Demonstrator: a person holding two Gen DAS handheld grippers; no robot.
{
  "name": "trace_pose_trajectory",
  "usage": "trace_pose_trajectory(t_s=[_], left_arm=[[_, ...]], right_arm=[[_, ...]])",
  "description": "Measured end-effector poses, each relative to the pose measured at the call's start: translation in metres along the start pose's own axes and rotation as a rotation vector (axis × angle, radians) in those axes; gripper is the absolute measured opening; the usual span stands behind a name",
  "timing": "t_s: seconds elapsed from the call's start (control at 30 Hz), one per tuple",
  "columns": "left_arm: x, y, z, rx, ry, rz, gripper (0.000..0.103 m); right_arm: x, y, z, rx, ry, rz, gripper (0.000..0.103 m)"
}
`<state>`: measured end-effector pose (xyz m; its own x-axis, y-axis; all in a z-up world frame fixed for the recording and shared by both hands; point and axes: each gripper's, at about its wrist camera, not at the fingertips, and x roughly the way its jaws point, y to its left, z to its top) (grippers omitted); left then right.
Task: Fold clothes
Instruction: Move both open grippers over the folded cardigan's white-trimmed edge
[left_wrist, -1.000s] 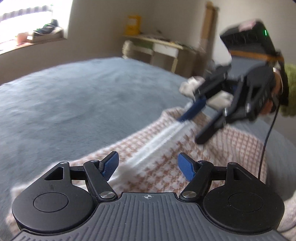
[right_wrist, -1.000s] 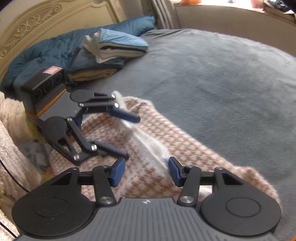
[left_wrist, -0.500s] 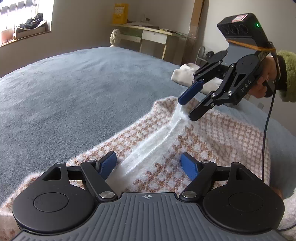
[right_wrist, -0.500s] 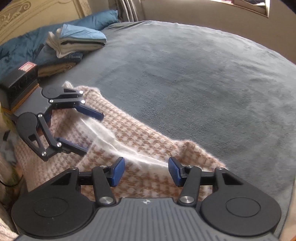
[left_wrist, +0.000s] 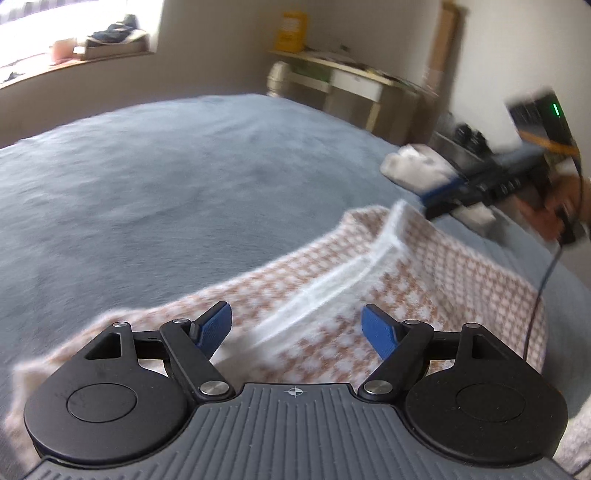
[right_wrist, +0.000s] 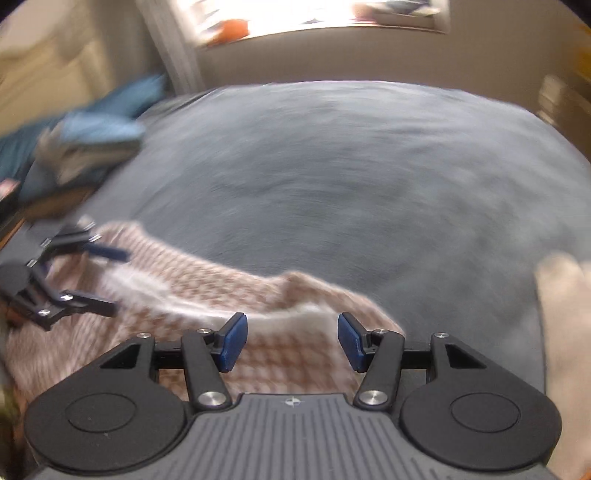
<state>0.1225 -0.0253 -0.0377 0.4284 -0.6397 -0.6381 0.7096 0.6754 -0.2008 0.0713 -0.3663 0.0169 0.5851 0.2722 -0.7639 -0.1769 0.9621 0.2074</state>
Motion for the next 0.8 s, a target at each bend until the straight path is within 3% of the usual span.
trace_pose_trajectory(t_s=[0.17, 0.33, 0.53, 0.67, 0.8], left_arm=[[-0.034, 0.022, -0.01, -0.132, -0.031, 0.121, 0.078], [-0.059, 0.034, -0.021, -0.173, -0.025, 0.295, 0.078], [-0.059, 0.036, -0.034, -0.166, 0.1, 0.497, 0.078], [-0.055, 0.03, -0.037, -0.147, 0.143, 0.549, 0.079], [-0.043, 0.023, -0.036, -0.144, 0.169, 0.576, 0.099]], right_arm=[[-0.006, -0.018, -0.024, 0.125, -0.045, -0.026, 0.056], [0.003, -0.019, -0.029, 0.126, -0.073, -0.018, 0.053], [0.016, -0.012, -0.032, 0.158, -0.026, -0.077, 0.048], [0.006, 0.001, -0.036, 0.196, -0.055, -0.127, 0.05], [-0.007, 0.013, -0.04, 0.238, -0.08, -0.17, 0.061]])
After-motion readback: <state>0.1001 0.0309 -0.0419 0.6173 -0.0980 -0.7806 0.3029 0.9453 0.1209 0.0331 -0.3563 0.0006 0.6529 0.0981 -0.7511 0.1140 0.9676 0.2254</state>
